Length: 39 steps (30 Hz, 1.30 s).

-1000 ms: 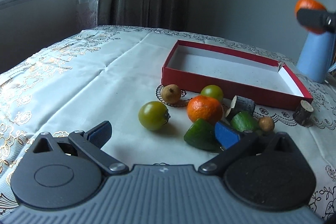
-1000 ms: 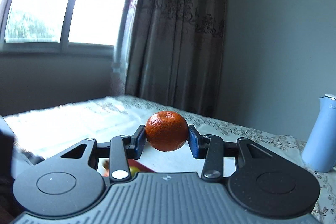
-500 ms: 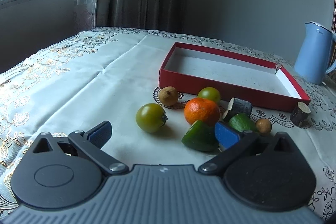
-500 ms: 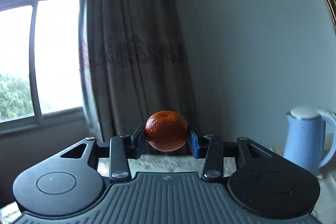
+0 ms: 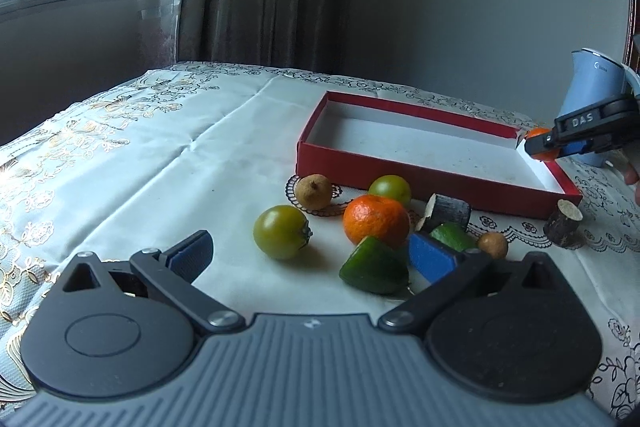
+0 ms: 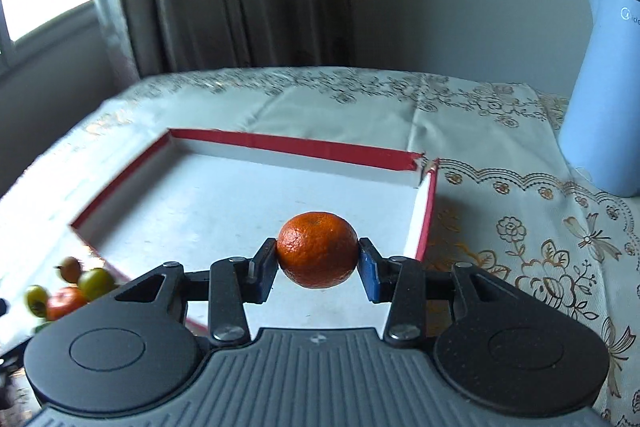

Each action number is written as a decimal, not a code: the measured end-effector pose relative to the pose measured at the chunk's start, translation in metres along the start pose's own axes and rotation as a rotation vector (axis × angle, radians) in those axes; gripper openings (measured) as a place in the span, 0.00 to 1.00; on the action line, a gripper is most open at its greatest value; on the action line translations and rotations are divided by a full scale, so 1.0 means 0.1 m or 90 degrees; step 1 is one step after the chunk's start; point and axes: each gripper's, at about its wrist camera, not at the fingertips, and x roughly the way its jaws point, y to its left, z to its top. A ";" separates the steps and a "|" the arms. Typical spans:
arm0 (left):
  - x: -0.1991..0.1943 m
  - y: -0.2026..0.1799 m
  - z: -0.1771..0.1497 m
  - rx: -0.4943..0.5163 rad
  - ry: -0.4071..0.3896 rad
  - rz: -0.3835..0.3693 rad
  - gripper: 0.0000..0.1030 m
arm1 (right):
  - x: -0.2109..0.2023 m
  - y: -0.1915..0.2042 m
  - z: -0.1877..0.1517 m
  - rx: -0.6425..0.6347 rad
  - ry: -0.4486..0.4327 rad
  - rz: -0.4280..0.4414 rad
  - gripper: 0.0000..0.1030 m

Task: Organize fruits
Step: 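Carry the tangerine with the right gripper into the red tray and release, then lower the left gripper onto the green lime and close on it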

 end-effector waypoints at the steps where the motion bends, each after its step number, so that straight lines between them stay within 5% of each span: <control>1: 0.00 0.00 0.00 -0.001 0.000 0.002 1.00 | 0.06 -0.02 -0.01 -0.005 0.006 -0.015 0.41; 4: -0.02 0.00 0.00 -0.001 -0.006 -0.004 1.00 | 0.15 -0.08 -0.06 0.001 0.021 -0.037 0.42; 6: -0.02 0.00 0.00 0.000 -0.009 -0.009 1.00 | 0.17 -0.08 -0.08 0.002 0.016 -0.051 0.53; 12: -0.05 0.03 0.00 -0.011 -0.020 -0.010 1.00 | -0.33 -0.08 -0.15 0.030 -0.076 -0.047 0.60; 14: -0.06 0.05 0.00 -0.019 -0.025 -0.011 1.00 | -0.64 -0.03 -0.29 0.022 -0.120 -0.012 0.61; 17: -0.08 0.07 -0.01 -0.020 -0.028 -0.031 1.00 | -1.00 0.10 -0.67 0.004 -0.149 0.033 0.76; 23: -0.11 -0.05 -0.02 0.027 -0.040 -0.072 1.00 | -1.20 0.24 -1.42 -0.026 -0.138 0.038 0.76; 28: -0.14 -0.16 -0.03 0.064 -0.055 -0.078 1.00 | -1.23 0.18 -1.57 0.012 -0.139 0.065 0.76; 37: 0.02 -0.33 -0.05 0.137 0.010 -0.094 0.64 | -1.11 -0.01 -1.56 0.078 -0.100 0.111 0.76; 39: 0.07 -0.32 -0.05 0.133 0.028 -0.100 0.48 | -1.10 -0.02 -1.56 0.081 -0.097 0.114 0.76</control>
